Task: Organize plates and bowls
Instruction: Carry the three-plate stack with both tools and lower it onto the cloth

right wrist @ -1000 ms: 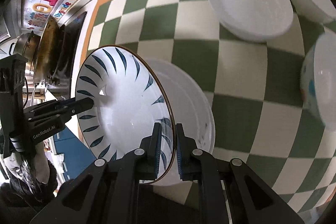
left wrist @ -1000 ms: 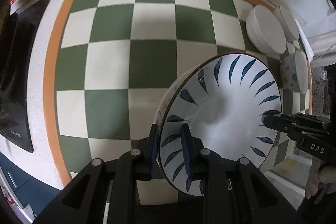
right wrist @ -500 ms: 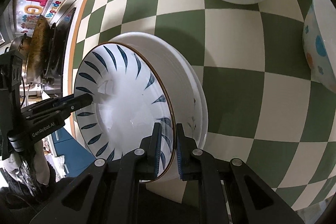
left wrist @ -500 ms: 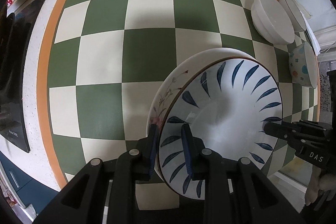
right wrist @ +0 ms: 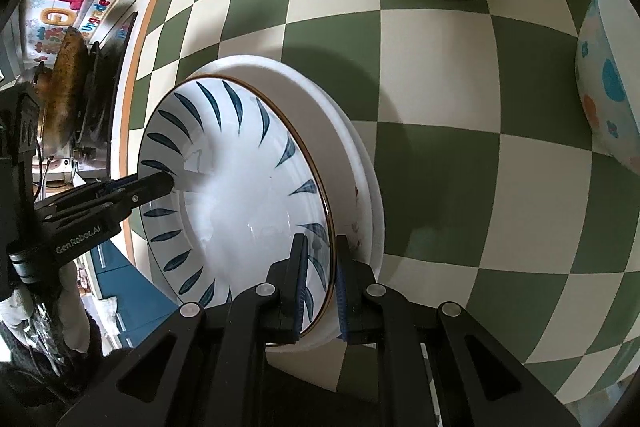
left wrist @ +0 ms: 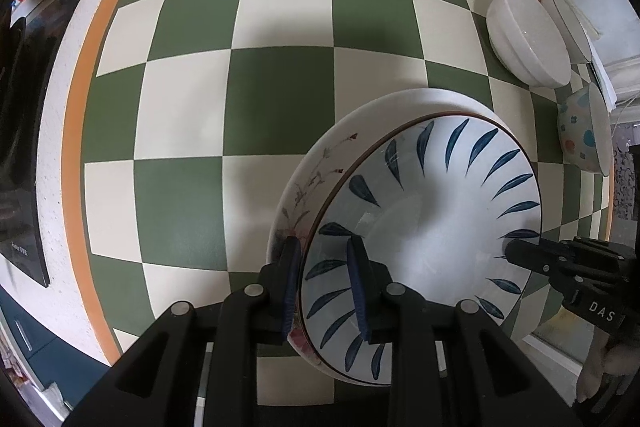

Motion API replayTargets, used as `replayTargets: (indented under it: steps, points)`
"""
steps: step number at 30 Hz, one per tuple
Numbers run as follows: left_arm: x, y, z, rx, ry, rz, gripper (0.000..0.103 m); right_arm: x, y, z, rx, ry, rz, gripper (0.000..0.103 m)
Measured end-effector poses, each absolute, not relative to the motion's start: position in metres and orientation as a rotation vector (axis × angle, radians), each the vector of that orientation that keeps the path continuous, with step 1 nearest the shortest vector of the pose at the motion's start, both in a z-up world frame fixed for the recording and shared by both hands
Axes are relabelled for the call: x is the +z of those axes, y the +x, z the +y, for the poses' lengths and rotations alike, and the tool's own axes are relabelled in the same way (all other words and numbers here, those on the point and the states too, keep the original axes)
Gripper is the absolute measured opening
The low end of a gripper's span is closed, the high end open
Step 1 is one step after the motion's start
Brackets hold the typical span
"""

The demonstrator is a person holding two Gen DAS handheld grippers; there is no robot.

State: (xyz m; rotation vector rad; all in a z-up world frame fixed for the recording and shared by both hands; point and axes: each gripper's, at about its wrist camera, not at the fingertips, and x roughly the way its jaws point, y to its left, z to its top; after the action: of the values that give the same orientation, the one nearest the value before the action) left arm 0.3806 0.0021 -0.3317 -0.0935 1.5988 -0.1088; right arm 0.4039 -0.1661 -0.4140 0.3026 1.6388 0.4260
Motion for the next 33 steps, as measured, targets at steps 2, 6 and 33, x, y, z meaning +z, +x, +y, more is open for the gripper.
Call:
replayTargets:
  steps: [2, 6, 33]
  points:
    - [-0.333, 0.38, 0.002, -0.101, -0.096, 1.598, 0.022, -0.414, 0.404, -0.167, 0.428, 0.301, 1.643, 0.015]
    - [-0.332, 0.378, 0.005, -0.088, -0.099, 1.591, 0.022, -0.413, 0.405, -0.164, 0.426, 0.304, 1.64, 0.017]
    - [-0.236, 0.295, 0.019, -0.062, -0.074, 1.381, 0.027, -0.317, 0.35, -0.141, 0.256, 0.142, 1.445, 0.041]
